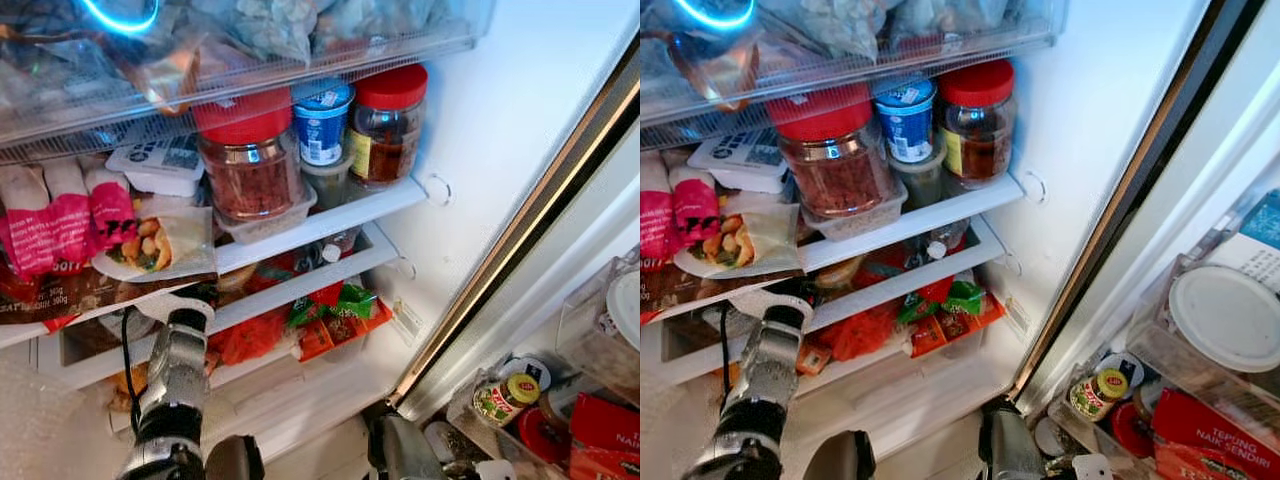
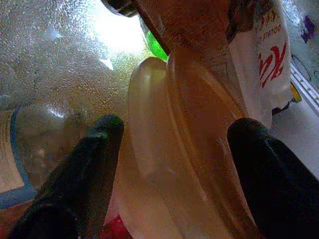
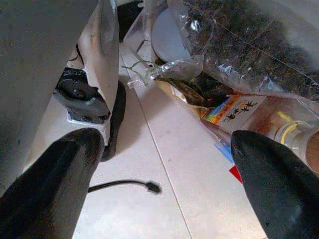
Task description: Restocking fridge
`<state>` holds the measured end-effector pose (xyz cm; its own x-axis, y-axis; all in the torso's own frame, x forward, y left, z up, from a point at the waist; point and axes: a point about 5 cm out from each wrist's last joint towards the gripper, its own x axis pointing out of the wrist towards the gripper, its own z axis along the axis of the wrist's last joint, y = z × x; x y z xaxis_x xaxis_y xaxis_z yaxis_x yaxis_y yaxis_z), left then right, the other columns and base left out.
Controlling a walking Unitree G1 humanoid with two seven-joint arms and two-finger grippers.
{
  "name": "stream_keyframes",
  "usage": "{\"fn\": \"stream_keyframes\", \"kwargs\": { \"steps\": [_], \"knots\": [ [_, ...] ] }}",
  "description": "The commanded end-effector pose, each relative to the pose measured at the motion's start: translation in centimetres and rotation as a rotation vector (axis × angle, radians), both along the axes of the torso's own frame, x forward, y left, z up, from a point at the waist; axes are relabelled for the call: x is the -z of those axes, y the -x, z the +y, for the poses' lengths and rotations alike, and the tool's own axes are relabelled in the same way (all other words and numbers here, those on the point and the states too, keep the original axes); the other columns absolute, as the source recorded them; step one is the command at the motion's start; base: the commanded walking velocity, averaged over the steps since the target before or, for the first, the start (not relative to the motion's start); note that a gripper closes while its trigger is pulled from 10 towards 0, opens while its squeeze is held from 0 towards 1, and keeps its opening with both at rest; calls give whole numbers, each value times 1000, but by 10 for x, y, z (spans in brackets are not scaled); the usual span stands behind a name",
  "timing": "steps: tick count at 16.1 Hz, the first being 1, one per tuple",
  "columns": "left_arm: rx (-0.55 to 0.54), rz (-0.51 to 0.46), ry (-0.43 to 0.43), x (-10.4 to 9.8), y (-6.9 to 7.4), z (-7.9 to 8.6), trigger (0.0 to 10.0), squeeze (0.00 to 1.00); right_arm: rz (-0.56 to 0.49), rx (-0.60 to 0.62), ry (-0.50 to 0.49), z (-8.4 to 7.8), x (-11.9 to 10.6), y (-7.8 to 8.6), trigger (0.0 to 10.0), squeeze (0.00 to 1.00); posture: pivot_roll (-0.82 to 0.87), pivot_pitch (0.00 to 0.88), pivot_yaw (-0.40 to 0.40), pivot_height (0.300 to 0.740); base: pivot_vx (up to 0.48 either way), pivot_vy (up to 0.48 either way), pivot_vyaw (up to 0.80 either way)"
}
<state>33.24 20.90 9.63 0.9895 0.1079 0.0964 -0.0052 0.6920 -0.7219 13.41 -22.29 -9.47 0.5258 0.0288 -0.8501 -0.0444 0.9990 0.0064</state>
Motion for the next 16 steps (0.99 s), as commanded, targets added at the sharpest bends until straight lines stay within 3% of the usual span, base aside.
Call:
{"fn": "stream_keyframes", "kwargs": {
  "steps": [1, 8, 16],
  "knots": [
    [22, 11, -16, 3, 5, -4, 10000, 0, -8, 12, -14, 3, 0, -2, 10000, 0, -84, 129, -19, 612, 0, 0, 0],
    [20, 9, 3, 6, 26, -4, 10000, 0, -8, 12, -14, 2, 0, -1, 10000, 0, -84, 132, -22, 612, 0, 0, 0],
    [-49, 4, 61, -6, 19, 8, 10000, 0, -8, 12, -15, 1, 0, 0, 10000, 0, -88, 134, -25, 612, 0, 0, 0]
  ]
}}
